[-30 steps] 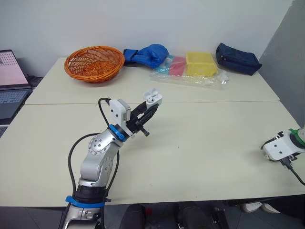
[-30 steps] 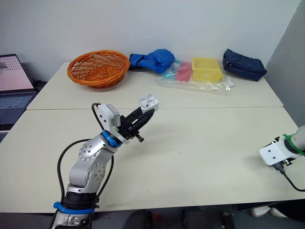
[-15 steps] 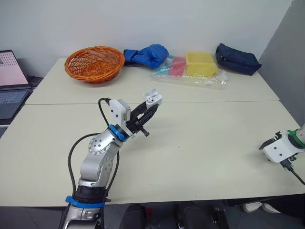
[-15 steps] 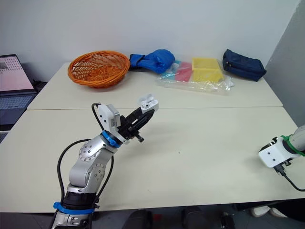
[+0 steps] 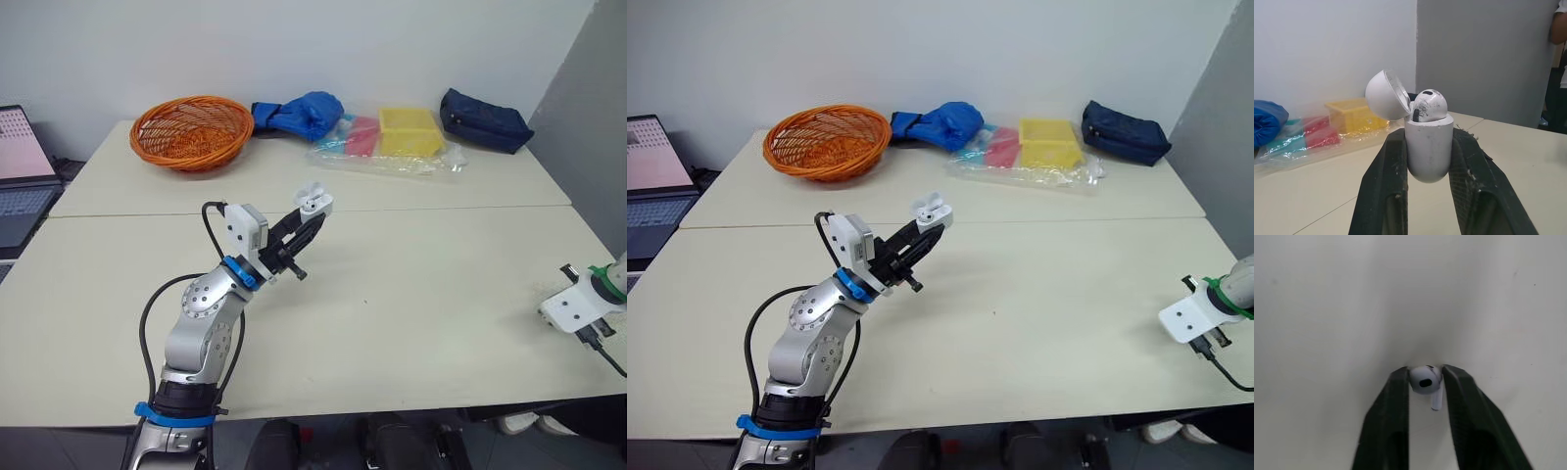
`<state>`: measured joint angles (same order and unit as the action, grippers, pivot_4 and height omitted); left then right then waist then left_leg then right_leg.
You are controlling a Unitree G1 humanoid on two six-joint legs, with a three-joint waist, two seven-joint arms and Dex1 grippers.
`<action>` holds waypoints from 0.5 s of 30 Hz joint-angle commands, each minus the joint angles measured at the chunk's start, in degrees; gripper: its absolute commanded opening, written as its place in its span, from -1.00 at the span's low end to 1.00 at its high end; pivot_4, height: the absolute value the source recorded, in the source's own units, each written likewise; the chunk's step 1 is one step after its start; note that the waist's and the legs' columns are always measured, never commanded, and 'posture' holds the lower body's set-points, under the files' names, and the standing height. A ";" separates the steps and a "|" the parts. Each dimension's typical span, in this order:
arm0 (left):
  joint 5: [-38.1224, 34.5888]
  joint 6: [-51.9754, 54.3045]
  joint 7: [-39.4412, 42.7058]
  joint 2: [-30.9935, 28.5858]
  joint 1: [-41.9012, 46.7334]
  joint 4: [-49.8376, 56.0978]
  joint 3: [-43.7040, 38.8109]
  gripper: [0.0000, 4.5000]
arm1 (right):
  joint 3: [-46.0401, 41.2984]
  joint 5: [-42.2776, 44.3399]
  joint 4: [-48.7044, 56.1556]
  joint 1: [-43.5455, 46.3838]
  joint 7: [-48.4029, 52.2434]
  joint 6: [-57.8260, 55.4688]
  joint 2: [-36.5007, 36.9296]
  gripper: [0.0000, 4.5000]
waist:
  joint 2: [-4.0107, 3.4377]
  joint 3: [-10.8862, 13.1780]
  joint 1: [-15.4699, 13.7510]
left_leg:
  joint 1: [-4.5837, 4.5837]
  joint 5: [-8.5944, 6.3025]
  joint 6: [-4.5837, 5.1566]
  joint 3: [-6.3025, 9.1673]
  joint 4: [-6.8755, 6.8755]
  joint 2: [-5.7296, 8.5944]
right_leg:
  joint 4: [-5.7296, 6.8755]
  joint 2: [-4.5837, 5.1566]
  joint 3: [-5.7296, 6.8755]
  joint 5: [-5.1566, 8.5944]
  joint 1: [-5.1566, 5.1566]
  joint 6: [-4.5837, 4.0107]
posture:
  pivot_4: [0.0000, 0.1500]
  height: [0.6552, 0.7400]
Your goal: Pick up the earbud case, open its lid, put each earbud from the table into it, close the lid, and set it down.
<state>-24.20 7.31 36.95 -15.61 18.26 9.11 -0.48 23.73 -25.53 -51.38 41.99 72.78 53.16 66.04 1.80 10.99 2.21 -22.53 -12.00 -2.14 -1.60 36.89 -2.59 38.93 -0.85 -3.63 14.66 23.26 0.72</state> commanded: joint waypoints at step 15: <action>-0.08 -1.91 1.17 0.32 2.05 -0.49 -0.52 -0.67 | -20.95 49.21 50.93 2.36 -15.13 -89.47 -24.66 -0.83 | 0.07 0.05 1.97 | 0.10 0.01 -0.02 0.16 -0.03 -0.21 | 0.15 -0.07 -0.28 -0.45 0.09 0.31 | 1.00 1.00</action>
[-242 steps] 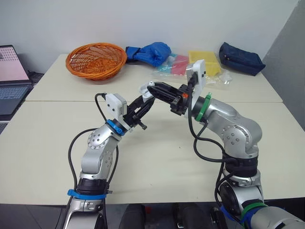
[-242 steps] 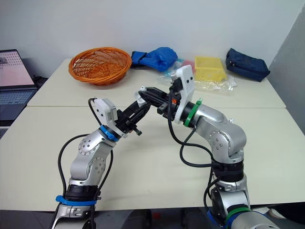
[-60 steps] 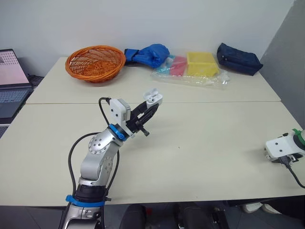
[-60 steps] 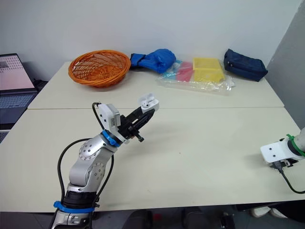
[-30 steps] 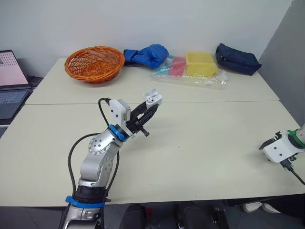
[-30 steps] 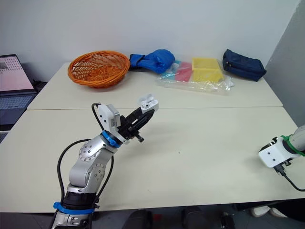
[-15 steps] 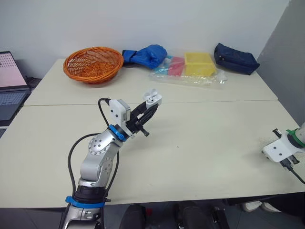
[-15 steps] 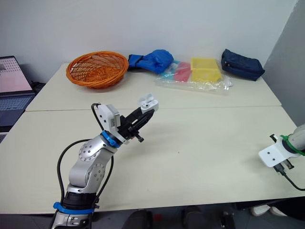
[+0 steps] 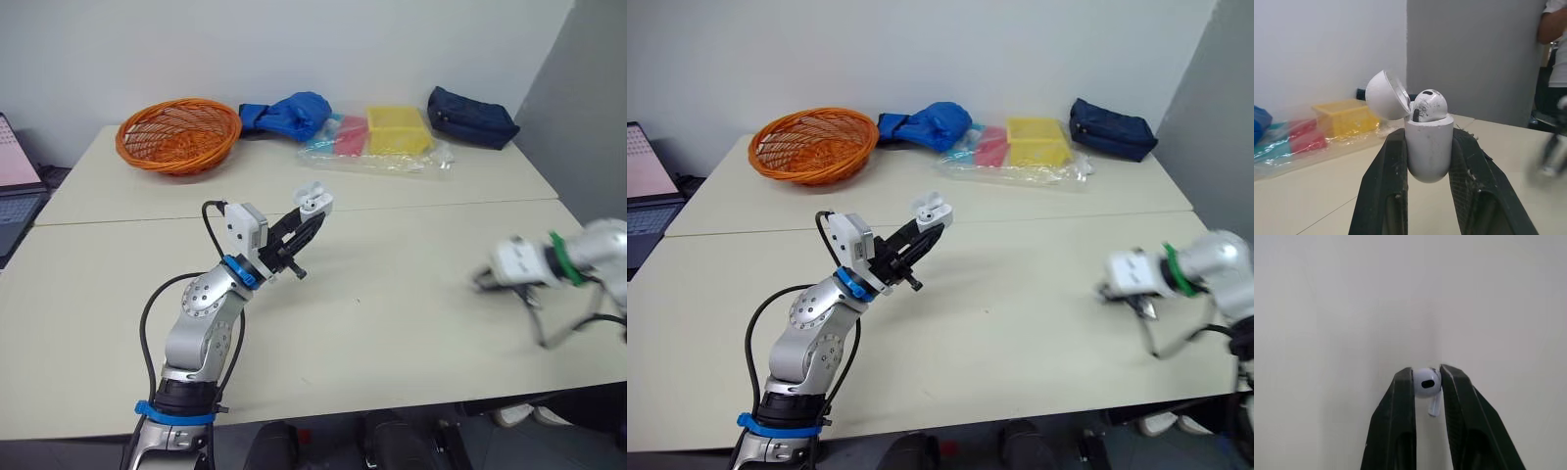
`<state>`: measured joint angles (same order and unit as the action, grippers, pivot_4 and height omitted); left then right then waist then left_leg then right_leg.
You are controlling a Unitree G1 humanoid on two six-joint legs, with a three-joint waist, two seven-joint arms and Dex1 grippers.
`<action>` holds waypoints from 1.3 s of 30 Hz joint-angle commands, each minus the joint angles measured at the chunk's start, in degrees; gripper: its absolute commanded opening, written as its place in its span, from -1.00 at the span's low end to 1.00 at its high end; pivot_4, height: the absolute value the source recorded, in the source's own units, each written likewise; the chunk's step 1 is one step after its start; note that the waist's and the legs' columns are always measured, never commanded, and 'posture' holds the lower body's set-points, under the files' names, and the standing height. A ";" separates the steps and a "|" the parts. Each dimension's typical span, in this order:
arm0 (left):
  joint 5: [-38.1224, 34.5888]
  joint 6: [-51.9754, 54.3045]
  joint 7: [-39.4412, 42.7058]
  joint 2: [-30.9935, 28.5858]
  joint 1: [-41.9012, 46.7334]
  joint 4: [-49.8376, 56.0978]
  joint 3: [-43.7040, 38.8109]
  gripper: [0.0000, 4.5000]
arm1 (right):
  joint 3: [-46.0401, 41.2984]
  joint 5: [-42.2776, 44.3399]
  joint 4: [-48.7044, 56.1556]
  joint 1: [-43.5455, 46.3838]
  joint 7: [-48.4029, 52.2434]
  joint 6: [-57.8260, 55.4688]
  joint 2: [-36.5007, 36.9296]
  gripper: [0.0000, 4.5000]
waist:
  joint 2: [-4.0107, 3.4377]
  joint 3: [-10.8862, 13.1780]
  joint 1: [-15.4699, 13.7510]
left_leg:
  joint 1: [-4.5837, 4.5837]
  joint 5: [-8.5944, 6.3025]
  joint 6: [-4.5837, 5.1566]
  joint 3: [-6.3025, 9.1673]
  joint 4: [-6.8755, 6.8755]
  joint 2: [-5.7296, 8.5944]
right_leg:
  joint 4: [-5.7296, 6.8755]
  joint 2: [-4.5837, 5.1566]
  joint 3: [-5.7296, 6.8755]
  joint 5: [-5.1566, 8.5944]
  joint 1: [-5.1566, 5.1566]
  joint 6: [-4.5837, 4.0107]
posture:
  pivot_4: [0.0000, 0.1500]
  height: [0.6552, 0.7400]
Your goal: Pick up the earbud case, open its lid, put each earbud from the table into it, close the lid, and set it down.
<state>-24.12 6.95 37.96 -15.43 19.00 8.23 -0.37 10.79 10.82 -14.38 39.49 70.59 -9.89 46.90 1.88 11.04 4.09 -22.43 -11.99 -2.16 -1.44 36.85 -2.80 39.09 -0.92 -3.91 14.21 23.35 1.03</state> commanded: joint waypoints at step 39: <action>-0.48 -2.04 2.59 0.97 3.90 -0.92 -0.92 -0.67 | -8.33 20.77 31.47 4.05 -47.29 -36.91 -36.81 -0.83 | 0.00 -0.04 -2.17 | -1.42 -0.11 0.23 -0.12 0.10 0.13 | -0.28 -0.06 0.43 0.08 1.06 0.31 | 1.00 1.00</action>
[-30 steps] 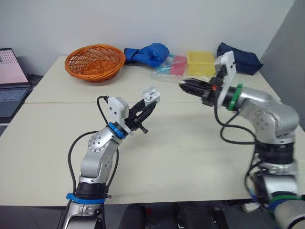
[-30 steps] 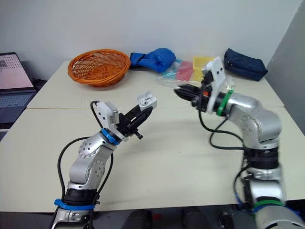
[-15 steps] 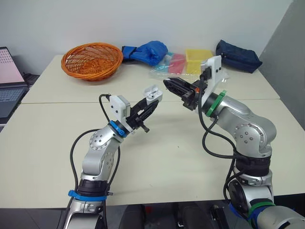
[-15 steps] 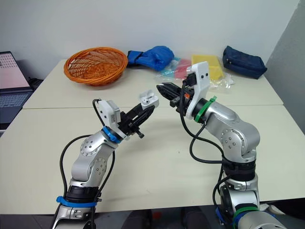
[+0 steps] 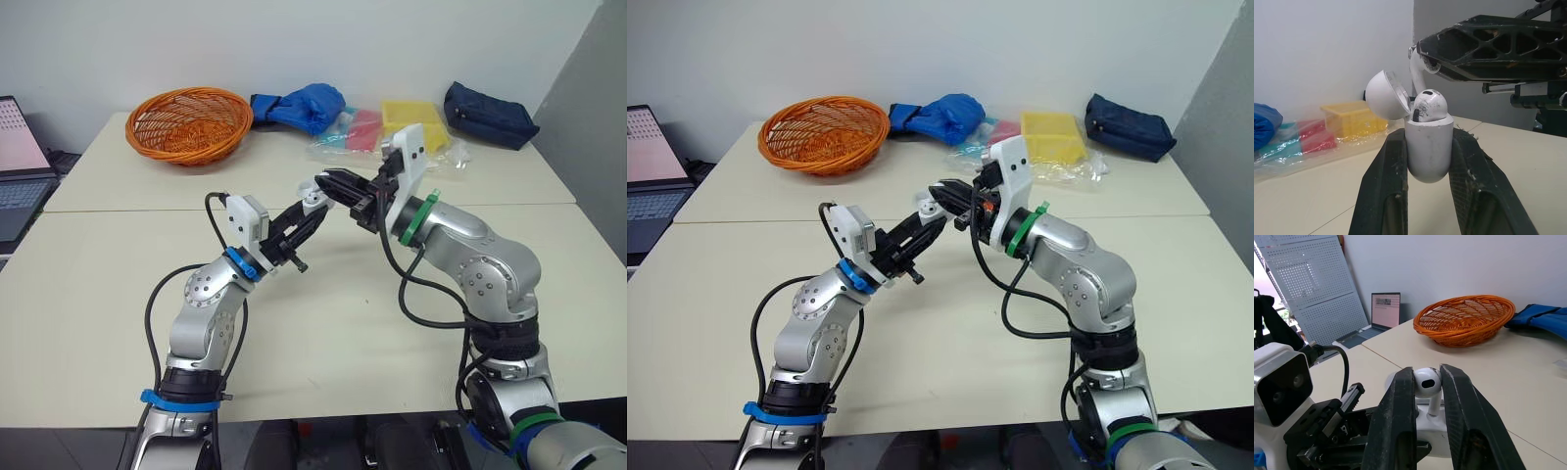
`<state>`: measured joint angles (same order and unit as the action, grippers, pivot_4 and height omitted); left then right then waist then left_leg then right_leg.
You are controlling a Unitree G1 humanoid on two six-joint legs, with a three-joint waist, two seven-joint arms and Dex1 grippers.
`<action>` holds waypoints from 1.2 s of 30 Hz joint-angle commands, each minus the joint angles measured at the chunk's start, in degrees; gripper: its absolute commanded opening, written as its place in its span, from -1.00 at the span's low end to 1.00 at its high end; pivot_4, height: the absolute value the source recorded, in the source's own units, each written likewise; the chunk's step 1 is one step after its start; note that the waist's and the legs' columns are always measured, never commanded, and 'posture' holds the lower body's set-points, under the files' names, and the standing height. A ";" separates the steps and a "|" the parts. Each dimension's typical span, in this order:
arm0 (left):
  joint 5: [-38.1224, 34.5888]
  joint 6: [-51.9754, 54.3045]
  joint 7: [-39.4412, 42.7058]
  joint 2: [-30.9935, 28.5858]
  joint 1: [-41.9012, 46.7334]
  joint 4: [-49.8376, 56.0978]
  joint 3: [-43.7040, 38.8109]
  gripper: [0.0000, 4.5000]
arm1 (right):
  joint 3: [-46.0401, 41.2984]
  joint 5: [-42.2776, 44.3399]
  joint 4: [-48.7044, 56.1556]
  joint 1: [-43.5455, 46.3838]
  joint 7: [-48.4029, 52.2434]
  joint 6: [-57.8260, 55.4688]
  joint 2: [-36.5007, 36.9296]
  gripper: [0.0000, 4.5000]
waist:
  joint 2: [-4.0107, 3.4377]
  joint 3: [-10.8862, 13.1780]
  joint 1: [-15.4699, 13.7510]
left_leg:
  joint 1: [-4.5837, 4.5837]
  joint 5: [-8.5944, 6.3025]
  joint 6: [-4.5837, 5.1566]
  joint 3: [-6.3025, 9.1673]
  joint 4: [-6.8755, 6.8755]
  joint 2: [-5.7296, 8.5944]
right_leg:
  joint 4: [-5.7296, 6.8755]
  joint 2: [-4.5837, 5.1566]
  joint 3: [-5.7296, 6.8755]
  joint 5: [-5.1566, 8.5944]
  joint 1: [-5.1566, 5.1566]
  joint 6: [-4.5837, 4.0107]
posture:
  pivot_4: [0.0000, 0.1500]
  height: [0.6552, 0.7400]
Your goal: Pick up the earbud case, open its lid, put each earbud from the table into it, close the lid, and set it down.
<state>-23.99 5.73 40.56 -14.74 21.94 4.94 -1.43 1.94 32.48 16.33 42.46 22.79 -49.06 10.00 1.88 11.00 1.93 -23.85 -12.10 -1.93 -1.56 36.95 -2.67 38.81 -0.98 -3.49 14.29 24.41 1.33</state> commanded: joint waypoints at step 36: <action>-0.67 -0.32 0.20 -0.33 1.17 2.38 0.02 -0.67 | -9.20 13.21 -4.37 5.65 12.08 -7.32 6.79 0.58 | 0.02 0.01 -0.03 | -0.02 0.00 0.00 0.00 -0.01 0.00 | -0.05 0.01 0.02 0.00 0.00 0.00 | 1.00 1.00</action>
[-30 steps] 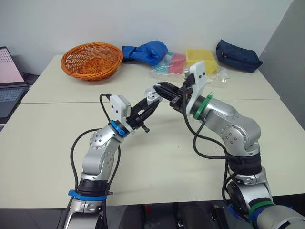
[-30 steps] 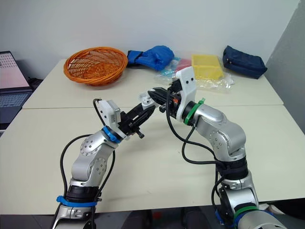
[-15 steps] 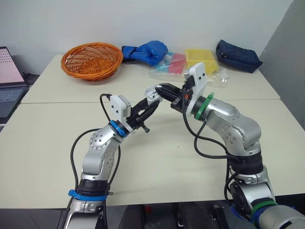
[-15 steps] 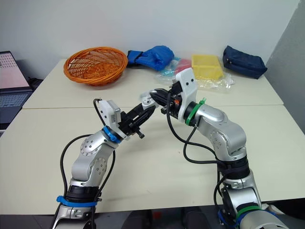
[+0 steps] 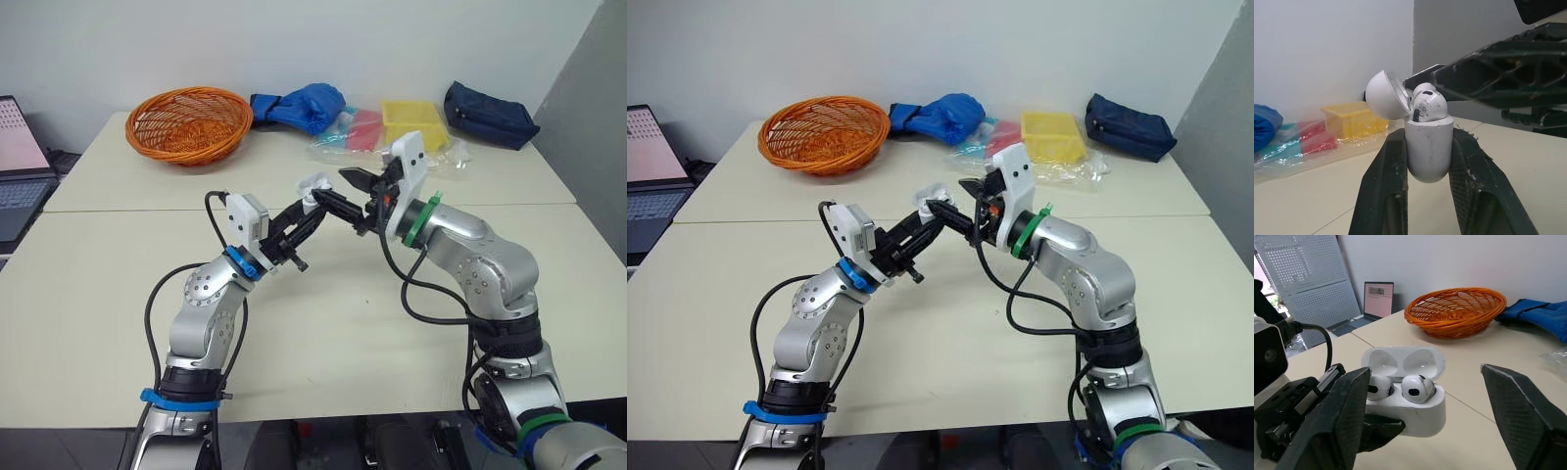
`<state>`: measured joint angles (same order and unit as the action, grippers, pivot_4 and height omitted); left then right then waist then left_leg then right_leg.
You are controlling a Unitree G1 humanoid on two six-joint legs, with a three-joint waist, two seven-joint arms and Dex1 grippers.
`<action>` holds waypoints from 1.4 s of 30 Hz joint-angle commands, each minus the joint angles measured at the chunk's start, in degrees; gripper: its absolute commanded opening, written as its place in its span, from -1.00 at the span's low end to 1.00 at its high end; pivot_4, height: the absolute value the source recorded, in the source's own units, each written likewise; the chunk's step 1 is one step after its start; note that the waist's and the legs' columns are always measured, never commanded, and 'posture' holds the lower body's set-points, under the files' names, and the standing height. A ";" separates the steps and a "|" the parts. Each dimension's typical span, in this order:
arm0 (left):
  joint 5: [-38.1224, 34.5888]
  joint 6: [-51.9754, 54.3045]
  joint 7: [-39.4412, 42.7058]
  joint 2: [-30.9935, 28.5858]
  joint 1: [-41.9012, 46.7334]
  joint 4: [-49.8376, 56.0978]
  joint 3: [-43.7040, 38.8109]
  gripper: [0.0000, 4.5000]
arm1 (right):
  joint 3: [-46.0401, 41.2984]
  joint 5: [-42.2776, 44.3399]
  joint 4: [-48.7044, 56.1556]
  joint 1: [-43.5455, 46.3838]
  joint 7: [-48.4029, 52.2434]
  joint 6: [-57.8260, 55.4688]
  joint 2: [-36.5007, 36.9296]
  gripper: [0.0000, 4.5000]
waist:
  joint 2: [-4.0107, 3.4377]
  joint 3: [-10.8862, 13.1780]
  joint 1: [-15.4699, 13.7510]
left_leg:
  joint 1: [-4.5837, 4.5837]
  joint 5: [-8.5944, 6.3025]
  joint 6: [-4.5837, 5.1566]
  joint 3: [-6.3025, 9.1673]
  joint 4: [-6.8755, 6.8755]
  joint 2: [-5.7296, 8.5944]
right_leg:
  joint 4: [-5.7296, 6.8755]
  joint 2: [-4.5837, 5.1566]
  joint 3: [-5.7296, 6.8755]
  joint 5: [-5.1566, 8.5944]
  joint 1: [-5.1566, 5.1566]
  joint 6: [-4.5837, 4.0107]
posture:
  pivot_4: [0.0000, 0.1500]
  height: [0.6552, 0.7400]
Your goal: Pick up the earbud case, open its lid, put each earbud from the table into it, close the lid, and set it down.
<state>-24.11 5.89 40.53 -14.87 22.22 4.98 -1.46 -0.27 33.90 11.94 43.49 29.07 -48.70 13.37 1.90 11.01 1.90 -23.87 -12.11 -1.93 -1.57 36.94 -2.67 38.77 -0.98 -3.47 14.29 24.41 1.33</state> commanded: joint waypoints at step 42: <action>-1.45 1.17 5.05 -2.34 2.18 1.09 1.09 -0.67 | 16.03 -17.51 -19.53 17.77 39.43 13.67 13.86 -0.98 | 0.00 0.01 0.02 | -0.25 -0.09 0.15 -0.11 -0.05 -0.01 | 0.00 0.03 0.05 -0.02 0.34 -0.05 | 1.00 1.00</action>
<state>-23.88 8.10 45.69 -17.63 22.71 3.72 0.81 14.83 17.37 -10.24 62.30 68.72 -36.28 26.61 1.90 11.02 1.93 -24.12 -12.20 -1.78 -1.66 36.90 -2.67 38.79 -0.94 -3.40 14.29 24.76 1.31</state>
